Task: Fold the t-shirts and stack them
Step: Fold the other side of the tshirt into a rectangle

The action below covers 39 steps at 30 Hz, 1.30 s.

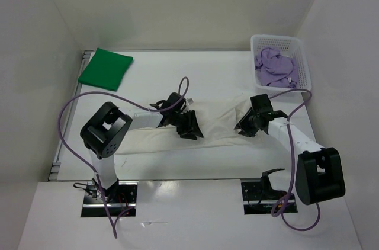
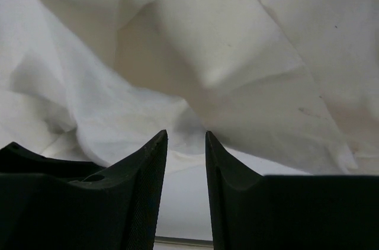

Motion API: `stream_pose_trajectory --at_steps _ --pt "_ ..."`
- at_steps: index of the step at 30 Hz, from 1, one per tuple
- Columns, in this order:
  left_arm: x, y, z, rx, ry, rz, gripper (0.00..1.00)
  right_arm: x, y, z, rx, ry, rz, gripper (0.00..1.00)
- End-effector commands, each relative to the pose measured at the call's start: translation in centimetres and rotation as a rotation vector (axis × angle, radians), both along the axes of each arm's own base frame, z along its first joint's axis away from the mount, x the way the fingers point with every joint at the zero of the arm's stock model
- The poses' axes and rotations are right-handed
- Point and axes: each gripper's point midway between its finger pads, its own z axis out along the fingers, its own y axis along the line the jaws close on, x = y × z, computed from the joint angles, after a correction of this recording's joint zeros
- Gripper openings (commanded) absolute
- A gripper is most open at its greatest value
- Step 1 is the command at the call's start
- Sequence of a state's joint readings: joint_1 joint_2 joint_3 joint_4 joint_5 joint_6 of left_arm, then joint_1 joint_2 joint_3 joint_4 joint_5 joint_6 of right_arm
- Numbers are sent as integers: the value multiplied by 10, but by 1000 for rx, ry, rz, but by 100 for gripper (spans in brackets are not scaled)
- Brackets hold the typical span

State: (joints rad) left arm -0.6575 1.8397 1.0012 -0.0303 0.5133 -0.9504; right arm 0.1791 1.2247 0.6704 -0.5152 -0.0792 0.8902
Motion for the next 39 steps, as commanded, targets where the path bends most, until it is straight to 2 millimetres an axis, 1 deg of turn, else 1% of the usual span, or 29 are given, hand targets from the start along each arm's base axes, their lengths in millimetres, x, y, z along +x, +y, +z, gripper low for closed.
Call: stream_pose_trajectory --at_steps 1,2,5,7,8,9,10,11,13,14,15,18,20,21,23,24,26,27,28,29,30,31,32,33,34,35,37,38,39 --pt "9 -18 10 -79 6 -14 49 -5 -4 -15 -18 23 -29 37" --pt "8 -18 5 -71 16 -14 49 -4 1 -14 -3 16 -25 37" --pt "6 -22 -2 -70 30 -29 49 -7 0 -19 -7 35 -25 37" --pt "2 -24 -6 -64 38 -37 38 -5 1 -18 -5 26 -25 33" --pt "2 -24 -6 -65 47 -29 33 -5 1 -18 -5 26 -25 25" --pt "3 -25 -5 -71 38 -30 25 -5 1 -18 -1 28 -33 20" --pt "3 -25 -5 -71 38 -30 21 -5 1 -18 -1 28 -33 12" --pt "4 -26 0 -79 29 -30 18 -8 0 -19 -3 40 -34 8" --pt "5 -25 4 -76 20 -25 11 -9 3 -11 2 14 -24 2" --pt "6 -26 10 -85 10 -25 10 -12 4 -10 9 20 -20 0" --pt "2 -23 6 -73 25 -24 8 -14 5 -5 23 15 -25 0" --pt "-1 -24 22 -105 7 -49 6 -25 9 3 45 21 -16 0" --pt "-8 -18 25 -89 13 -60 6 -33 11 7 56 37 -31 0" --pt "-13 -14 22 -78 12 -71 6 -36 14 10 64 35 -17 0" --pt "-21 -8 21 -71 18 -89 6 -32 12 21 62 -7 -37 0" --pt "-27 -1 14 -57 44 -94 7 -28 11 25 57 -23 -42 6" --pt "-33 7 2 -38 71 -122 19 -8 3 36 59 -75 -69 17" --pt "-38 6 1 -49 84 -147 25 0 0 38 46 -94 -46 26" --pt "-39 11 -6 -34 100 -168 32 11 -10 32 27 -80 -60 30" --pt "-41 12 -4 -36 94 -189 42 31 -13 44 17 -127 -52 32" --pt "-42 13 -7 -24 94 -206 45 42 -18 45 -13 -141 -20 36" --pt "-46 18 -9 -7 90 -238 48 61 -23 47 -22 -143 -16 38" --pt "-45 22 -7 -4 82 -242 55 71 -23 50 -31 -153 -1 40" --pt "-44 26 -1 -4 74 -241 58 80 -31 48 -74 -152 -15 42" --pt "-45 27 2 -4 65 -250 61 91 -33 53 -91 -172 -13 44" --pt "-44 30 6 -14 53 -260 61 98 -36 42 -94 -149 -22 46" --pt "-37 35 22 -47 30 -241 63 100 -33 26 -89 -106 -5 50" --pt "-36 34 28 -55 26 -231 63 103 -30 22 -76 -106 15 51" --pt "-27 33 40 -80 -13 -207 63 105 -26 20 -57 -106 26 52"
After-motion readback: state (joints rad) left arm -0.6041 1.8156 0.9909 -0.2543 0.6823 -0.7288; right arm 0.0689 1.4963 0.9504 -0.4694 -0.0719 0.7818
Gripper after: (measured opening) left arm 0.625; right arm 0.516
